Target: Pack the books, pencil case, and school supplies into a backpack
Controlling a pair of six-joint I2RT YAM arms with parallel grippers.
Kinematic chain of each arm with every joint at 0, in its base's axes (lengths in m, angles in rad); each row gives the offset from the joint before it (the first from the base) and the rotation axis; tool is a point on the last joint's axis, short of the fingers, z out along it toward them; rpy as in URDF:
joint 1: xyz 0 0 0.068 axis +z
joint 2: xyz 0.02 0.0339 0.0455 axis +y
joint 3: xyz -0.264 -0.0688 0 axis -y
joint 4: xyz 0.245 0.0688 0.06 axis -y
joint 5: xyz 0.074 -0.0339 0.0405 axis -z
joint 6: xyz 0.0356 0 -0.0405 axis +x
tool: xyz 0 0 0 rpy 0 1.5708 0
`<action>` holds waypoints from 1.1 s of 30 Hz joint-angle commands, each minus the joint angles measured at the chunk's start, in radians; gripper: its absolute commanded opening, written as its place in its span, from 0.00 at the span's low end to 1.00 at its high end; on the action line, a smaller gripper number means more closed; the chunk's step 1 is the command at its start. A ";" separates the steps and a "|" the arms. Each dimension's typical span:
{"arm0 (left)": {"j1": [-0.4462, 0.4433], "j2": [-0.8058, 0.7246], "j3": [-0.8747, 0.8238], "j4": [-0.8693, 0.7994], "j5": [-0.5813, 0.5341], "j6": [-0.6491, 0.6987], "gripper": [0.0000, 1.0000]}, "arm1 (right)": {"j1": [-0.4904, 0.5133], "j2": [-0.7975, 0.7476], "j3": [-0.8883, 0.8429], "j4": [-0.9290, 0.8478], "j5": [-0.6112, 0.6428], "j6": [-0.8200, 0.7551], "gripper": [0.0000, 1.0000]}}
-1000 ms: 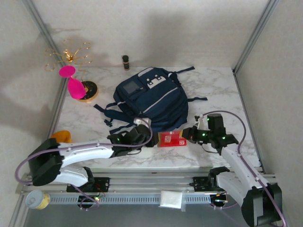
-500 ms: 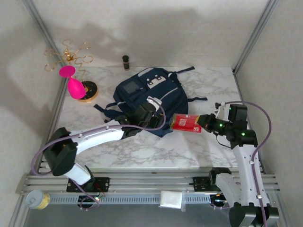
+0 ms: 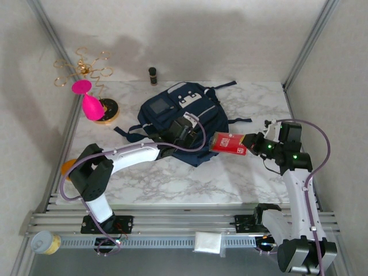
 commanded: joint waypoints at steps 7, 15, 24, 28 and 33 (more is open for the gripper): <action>0.054 -0.019 0.022 0.022 0.075 0.000 0.51 | -0.007 0.046 -0.012 0.084 -0.144 -0.004 0.00; 0.043 -0.029 0.093 -0.015 0.100 0.002 0.00 | 0.017 0.118 -0.032 0.197 -0.206 0.065 0.00; 0.003 -0.143 0.087 -0.076 0.159 -0.012 0.00 | 0.143 0.365 0.058 0.378 -0.211 0.135 0.00; -0.027 -0.164 0.097 -0.100 0.181 -0.027 0.00 | 0.183 0.534 0.123 0.452 -0.221 0.153 0.00; -0.036 -0.170 0.115 -0.111 0.211 -0.085 0.00 | 0.218 0.747 0.302 0.411 -0.233 0.099 0.03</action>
